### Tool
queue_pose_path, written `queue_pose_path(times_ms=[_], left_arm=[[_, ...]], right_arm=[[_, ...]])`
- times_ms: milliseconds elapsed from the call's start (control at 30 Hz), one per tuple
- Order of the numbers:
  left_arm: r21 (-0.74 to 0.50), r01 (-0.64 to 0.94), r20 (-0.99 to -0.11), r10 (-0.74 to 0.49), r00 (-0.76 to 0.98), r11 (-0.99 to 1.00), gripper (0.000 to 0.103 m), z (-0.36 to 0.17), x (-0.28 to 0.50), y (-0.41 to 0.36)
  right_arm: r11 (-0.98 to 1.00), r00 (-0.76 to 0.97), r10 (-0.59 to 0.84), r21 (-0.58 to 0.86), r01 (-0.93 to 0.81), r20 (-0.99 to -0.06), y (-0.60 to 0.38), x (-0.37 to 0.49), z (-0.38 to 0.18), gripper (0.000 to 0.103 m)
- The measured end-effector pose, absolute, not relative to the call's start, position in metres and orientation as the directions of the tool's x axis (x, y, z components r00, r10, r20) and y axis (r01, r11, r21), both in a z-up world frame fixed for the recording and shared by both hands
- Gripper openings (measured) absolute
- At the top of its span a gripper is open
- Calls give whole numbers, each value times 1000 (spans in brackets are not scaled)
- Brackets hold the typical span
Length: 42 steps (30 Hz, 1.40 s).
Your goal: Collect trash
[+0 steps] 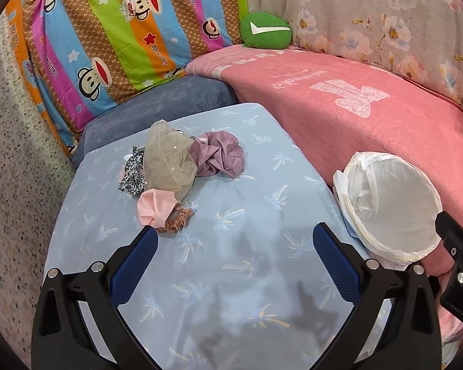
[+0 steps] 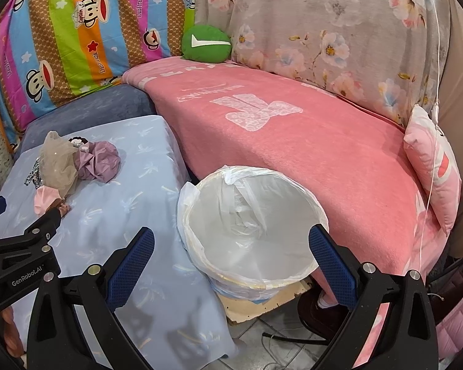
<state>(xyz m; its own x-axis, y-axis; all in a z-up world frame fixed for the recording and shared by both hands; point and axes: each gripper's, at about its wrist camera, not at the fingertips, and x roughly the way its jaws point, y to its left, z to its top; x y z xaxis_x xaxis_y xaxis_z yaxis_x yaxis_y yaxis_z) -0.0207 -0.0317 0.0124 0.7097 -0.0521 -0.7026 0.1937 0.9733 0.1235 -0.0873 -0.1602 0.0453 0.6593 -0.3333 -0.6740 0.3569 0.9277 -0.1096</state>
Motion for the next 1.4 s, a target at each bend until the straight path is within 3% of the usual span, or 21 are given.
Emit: queue_pose_path(times_ms=[800, 1400], left_arm=[[61, 150, -731, -58, 679, 987, 96, -10, 9, 3], [-81, -27, -816, -51, 576, 996, 96, -50, 91, 108]], right_arm=[[932, 655, -327, -119, 342, -682, -140, -58, 37, 97], [968, 710, -233, -91, 233, -664, -78, 19, 30, 97]])
